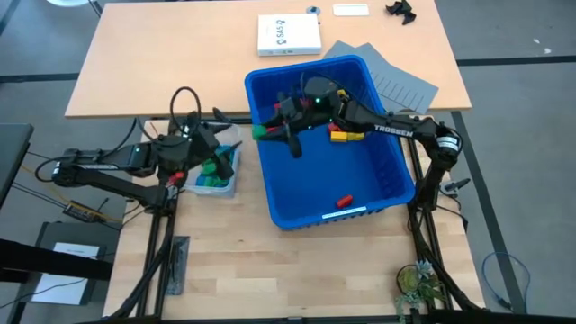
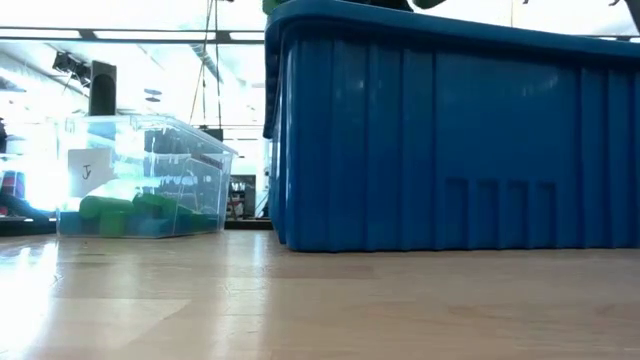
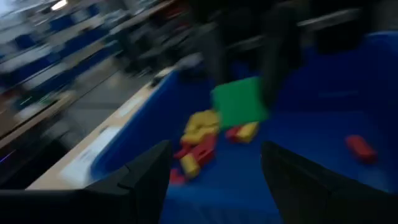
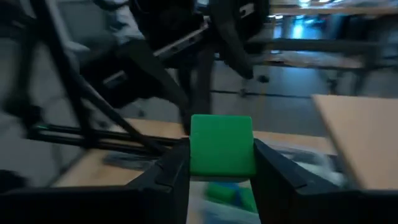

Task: Sort blocks
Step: Put the green block into the transparent bin

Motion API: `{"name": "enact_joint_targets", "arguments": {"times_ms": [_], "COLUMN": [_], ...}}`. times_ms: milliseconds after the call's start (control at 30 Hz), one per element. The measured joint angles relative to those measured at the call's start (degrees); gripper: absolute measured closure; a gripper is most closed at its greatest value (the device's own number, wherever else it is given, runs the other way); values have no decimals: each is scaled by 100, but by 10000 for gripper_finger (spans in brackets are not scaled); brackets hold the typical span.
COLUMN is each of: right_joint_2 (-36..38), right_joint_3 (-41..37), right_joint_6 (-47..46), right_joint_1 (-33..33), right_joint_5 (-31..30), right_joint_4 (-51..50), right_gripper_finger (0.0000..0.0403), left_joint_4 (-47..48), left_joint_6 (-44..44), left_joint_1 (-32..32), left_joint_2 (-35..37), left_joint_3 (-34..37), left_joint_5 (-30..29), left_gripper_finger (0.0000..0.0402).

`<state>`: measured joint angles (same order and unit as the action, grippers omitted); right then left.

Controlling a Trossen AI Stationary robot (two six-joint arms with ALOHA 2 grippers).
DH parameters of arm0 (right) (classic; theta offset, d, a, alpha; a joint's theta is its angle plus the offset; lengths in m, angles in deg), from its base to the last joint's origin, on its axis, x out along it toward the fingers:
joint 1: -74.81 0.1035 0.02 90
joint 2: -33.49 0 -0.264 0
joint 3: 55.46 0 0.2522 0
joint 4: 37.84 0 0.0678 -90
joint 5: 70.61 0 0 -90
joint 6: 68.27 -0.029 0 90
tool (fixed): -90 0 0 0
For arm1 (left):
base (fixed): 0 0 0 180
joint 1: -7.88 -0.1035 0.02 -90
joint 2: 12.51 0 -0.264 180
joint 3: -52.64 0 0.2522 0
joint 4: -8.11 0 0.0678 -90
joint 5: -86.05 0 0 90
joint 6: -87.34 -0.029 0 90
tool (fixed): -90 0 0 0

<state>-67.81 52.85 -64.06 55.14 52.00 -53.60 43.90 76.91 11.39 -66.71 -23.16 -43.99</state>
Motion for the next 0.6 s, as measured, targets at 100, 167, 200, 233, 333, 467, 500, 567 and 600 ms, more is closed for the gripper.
{"name": "enact_joint_targets", "arguments": {"times_ms": [100, 167, 200, 233, 333, 467, 500, 567, 600], "right_joint_2": [6, 12, 14, 15, 15, 22, 29, 31, 30], "right_joint_3": [0, 0, 0, 0, 0, 0, 0, 2, 2], "right_joint_6": [-500, -646, -724, -821, -1060, -1010, -1008, -1050, -1064], "right_joint_1": [-79, -85, -85, -85, -76, -64, -61, -61, -63], "right_joint_5": [735, 1172, 1362, 1524, 1677, 1778, 1794, 1859, 1833], "right_joint_4": [-61, -70, -69, -58, -67, -376, -391, -397, -433], "right_gripper_finger": [276, 276, 276, 276, 276, 276, 276, 276, 276], "left_joint_4": [-224, -282, -309, -307, -664, -1149, -1243, -1303, -1396], "left_joint_6": [-350, -594, -747, -898, -1338, -1941, -2083, -2259, -2308], "left_joint_1": [0, 19, 43, 71, 171, 387, 434, 510, 524], "left_joint_2": [-191, -386, -472, -553, -814, -1002, -1015, -1017, -1014], "left_joint_3": [-9, -9, -9, -9, -7, 0, 2, 2, 1], "left_joint_5": [657, 899, 943, 945, 932, 774, 677, 519, 507], "left_gripper_finger": [147, 147, 147, 147, 147, 147, 147, 147, 147]}}
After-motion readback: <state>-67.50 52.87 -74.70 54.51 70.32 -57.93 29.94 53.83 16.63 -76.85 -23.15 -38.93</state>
